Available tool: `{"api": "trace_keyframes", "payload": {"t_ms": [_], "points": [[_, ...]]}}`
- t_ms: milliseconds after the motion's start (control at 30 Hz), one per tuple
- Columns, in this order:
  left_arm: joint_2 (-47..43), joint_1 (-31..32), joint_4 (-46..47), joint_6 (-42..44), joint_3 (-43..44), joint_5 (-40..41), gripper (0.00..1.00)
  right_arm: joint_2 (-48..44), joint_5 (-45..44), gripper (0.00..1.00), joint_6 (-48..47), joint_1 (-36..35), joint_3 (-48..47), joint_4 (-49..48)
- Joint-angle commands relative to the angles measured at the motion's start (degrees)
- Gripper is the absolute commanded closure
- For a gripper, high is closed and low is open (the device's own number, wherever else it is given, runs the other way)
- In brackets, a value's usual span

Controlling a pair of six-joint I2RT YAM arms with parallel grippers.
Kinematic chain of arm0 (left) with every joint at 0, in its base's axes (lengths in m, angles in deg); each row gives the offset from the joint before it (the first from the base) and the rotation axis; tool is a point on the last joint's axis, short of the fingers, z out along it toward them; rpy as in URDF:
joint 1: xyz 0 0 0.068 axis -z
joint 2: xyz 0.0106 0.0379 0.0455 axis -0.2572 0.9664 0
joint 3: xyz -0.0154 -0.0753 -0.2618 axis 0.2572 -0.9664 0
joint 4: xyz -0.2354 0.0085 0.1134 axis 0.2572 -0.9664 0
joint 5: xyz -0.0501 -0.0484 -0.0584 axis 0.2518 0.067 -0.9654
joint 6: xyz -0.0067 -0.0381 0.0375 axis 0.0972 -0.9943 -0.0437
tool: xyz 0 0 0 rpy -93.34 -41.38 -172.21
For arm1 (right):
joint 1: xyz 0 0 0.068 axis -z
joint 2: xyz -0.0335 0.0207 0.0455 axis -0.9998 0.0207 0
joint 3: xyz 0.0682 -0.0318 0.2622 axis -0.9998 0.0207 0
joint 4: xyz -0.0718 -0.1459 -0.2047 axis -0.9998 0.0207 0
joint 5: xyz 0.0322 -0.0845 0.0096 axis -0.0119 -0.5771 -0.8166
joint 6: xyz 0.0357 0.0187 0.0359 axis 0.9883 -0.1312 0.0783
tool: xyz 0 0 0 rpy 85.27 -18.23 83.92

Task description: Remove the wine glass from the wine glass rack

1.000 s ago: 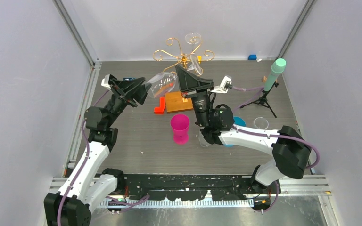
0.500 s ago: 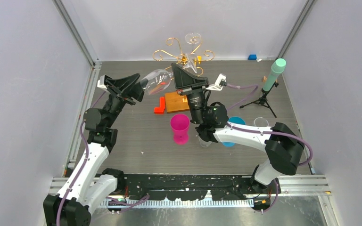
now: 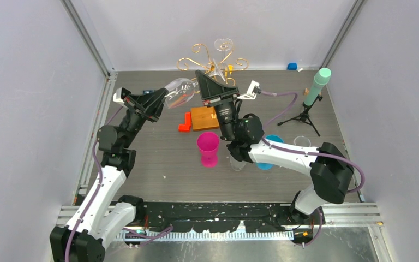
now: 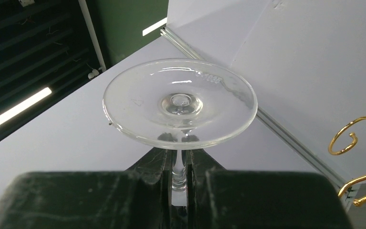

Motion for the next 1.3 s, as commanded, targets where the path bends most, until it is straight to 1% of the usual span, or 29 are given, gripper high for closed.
{"api": "trace_keyframes", "payload": {"t_ms": [0,33,133,167,200,233,267,300,367,400,433,500,633,700,833,933,967,1033,1067,1100,1133,1167,1200,1233,1267], "points": [[-1.4,0.2,6.9,-8.8,2.0,0.2,0.98,-2.3,0.0,1.0,1.1,1.2,0.0,8.0],[-1.4,0.2,6.8,-8.4,2.2,0.1,1.0,-2.5,0.2,1.0,1.9,1.6,0.1,8.6],[-1.2,0.2,6.9,-6.4,3.2,-0.3,1.0,-3.9,0.6,0.99,3.0,2.2,-0.1,12.5],[-1.0,0.2,6.9,-5.5,3.7,-0.6,1.0,-4.2,0.6,0.98,3.7,2.4,-0.2,13.5],[-0.8,0.2,6.8,-4.7,4.1,-1.1,1.0,-5.0,0.7,0.91,4.0,2.7,-0.3,15.4],[-0.5,0.2,6.8,-3.8,4.6,-1.5,1.0,-5.3,0.8,0.87,4.3,2.8,-0.4,16.3],[-0.1,0.2,6.9,-2.8,5.0,-1.7,1.0,-6.0,1.0,0.75,4.3,3.0,-0.3,17.5],[0.0,0.2,6.9,-1.7,5.4,-1.7,1.0,-6.3,1.1,0.69,4.4,3.1,-0.3,18.0],[0.2,0.2,6.8,0.4,5.9,-1.5,1.0,-7.8,1.9,0.5,4.3,3.4,0.1,19.4],[0.4,0.2,6.7,1.4,6.1,-1.4,1.0,-8.2,2.5,0.47,4.1,3.5,0.3,19.6],[0.5,0.1,6.6,2.4,6.4,-1.4,1.0,-8.9,2.7,0.4,4.0,3.6,0.4,20.1],[1.0,0.1,6.6,4.0,7.3,-1.5,1.0,-9.9,3.8,0.33,3.6,3.9,0.9,20.5],[3.3,0.0,7.1,6.9,9.9,-2.1,1.0,-12.2,5.5,0.22,2.9,4.1,2.0,21.2],[5.2,-0.9,6.8,9.0,11.9,-2.8,1.0,-13.6,6.0,0.19,2.4,4.1,3.3,21.2],[8.9,-5.2,3.8,13.9,16.6,-6.8,1.0,-17.0,7.7,0.16,1.1,4.2,5.1,22.0],[11.5,-8.5,3.3,17.6,19.5,-9.8,1.0,-19.7,10.6,0.18,-1.3,4.3,5.2,24.9],[12.0,-9.5,2.6,18.7,20.2,-10.9,1.0,-21.1,11.9,0.19,-2.3,4.3,5.0,27.3],[12.7,-11.2,0.3,21.6,21.7,-12.9,1.0,-23.0,13.6,0.2,-3.9,4.2,4.8,30.8],[12.8,-13.5,-1.3,23.3,22.3,-13.9,1.0,-24.3,14.1,0.21,-4.4,4.2,4.8,31.8],[12.8,-14.8,-3.3,25.4,23.2,-14.9,1.0,-24.9,14.7,0.22,-5.0,4.3,4.5,34.3],[12.4,-16.8,-8.5,28.6,24.3,-16.0,1.0,-26.2,15.3,0.22,-5.4,4.3,3.9,37.9],[12.3,-17.5,-9.5,30.3,24.9,-16.4,1.0,-26.8,15.6,0.23,-5.7,4.3,3.2,40.1],[11.9,-18.2,-14.2,33.5,25.8,-16.9,1.0,-27.8,16.4,0.23,-6.1,4.3,2.3,46.1],[11.7,-18.8,-18.1,36.8,26.9,-17.4,1.0,-28.1,16.7,0.24,-6.7,4.3,-0.1,49.5],[11.7,-19.1,-22.7,39.8,28.3,-18.0,1.0,-28.4,17.2,0.25,-7.0,4.2,-1.3,55.7]]}}
